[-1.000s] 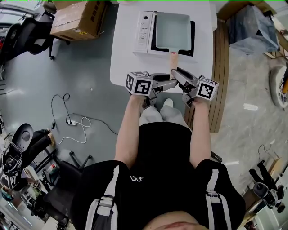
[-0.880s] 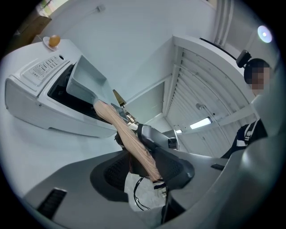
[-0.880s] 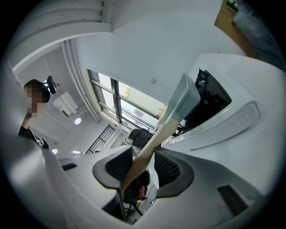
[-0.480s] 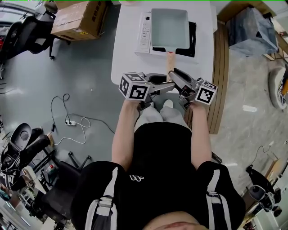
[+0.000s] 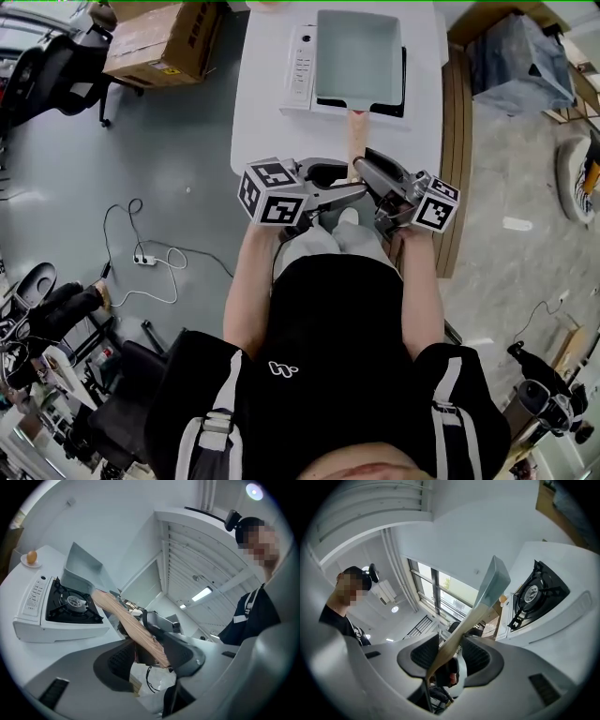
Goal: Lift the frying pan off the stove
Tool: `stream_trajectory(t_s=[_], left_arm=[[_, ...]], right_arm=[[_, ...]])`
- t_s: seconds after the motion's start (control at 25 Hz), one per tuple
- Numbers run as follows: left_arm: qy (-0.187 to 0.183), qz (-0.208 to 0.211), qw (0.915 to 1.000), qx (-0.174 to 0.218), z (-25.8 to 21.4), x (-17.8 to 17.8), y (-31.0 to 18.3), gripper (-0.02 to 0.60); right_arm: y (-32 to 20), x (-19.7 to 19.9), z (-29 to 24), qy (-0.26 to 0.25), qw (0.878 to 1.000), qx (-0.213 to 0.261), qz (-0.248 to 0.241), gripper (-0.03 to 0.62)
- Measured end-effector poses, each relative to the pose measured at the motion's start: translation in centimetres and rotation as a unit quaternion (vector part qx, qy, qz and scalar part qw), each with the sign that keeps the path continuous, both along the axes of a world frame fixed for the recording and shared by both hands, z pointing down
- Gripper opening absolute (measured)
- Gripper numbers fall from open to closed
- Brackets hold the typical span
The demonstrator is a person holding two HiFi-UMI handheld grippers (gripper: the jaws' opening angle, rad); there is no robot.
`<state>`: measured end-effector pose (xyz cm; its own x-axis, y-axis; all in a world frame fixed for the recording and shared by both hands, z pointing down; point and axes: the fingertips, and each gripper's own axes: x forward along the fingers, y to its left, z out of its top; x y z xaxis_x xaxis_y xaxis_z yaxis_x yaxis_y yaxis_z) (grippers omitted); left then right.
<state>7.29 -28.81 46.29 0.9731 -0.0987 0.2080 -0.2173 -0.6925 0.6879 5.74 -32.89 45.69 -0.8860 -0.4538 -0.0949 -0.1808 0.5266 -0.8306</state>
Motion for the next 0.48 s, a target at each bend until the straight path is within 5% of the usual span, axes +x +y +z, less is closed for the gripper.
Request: stream_trajectory(t_s=[0.48], left_arm=[[0.036, 0.017, 0.9989, 0.022, -1.9, 0.4, 0.7, 0.202]], right_arm=[[0.7, 0.7, -1.8, 0.004, 1.0, 0.016, 0.014, 0.167]])
